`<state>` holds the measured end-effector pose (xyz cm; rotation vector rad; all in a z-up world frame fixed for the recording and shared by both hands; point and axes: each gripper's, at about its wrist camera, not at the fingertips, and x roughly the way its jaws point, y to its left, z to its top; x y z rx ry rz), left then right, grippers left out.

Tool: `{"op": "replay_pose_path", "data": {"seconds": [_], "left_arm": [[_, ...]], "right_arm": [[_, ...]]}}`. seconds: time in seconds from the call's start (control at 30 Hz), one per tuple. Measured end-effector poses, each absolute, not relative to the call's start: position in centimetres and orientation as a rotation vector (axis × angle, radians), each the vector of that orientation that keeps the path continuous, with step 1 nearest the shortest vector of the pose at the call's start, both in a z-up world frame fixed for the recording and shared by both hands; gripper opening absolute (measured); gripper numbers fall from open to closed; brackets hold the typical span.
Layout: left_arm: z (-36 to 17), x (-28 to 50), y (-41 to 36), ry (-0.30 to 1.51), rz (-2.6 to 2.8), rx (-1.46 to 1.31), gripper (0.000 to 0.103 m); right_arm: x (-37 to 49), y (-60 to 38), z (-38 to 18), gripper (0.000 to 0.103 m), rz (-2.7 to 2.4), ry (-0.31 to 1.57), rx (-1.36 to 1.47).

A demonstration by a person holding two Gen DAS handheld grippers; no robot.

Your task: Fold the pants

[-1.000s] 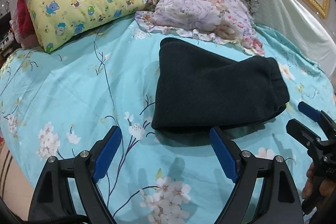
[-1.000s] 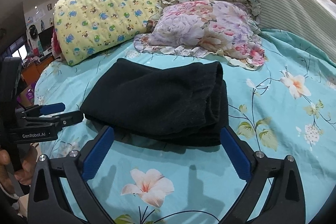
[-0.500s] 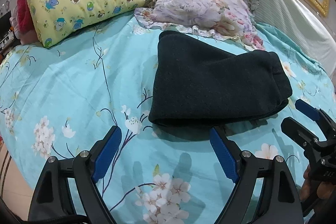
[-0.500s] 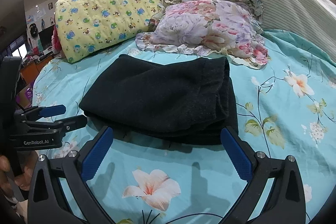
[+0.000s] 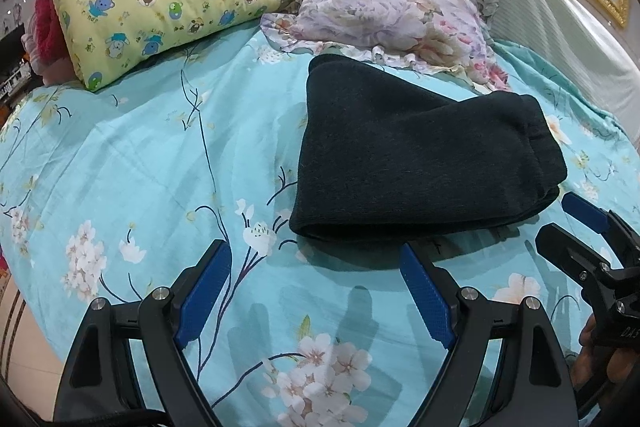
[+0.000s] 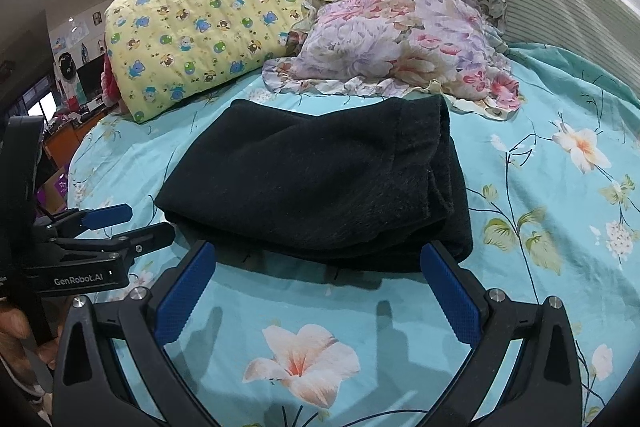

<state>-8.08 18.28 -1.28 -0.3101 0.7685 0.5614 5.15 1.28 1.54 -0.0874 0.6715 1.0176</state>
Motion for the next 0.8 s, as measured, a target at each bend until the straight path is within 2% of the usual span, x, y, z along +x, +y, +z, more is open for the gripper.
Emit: {"op": "replay_pose_path", "data": {"seconds": [0.8], "left_arm": [[0.2, -8.1, 17.7, 0.718, 0.56, -0.29, 0.086]], "right_arm": [[5.9, 0.5, 2.4, 0.102, 0.988, 0.644, -0.044]]}}
